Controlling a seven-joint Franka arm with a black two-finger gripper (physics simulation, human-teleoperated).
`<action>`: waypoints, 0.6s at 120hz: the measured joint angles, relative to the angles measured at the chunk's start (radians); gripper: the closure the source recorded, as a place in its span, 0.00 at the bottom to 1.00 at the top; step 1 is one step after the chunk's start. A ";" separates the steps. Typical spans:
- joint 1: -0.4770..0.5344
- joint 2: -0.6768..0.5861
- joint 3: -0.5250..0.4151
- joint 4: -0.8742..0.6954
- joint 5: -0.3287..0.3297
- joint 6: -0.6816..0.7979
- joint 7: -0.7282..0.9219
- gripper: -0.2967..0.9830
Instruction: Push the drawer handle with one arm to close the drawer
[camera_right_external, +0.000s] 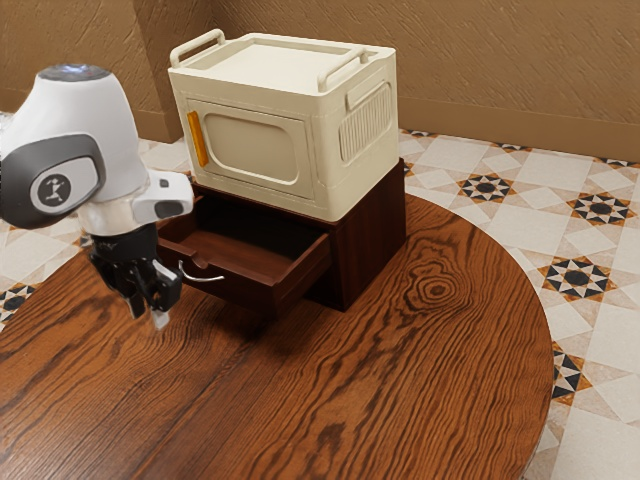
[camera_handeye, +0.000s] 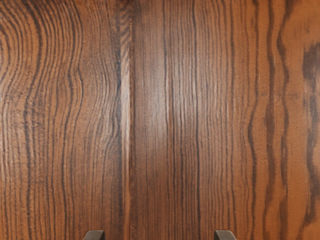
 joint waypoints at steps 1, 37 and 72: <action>0.001 0.001 0.000 0.000 0.000 0.006 -0.001 0.64; 0.034 0.047 -0.032 -0.037 0.008 0.158 -0.022 0.81; 0.104 0.145 -0.068 -0.043 -0.007 0.329 -0.048 0.84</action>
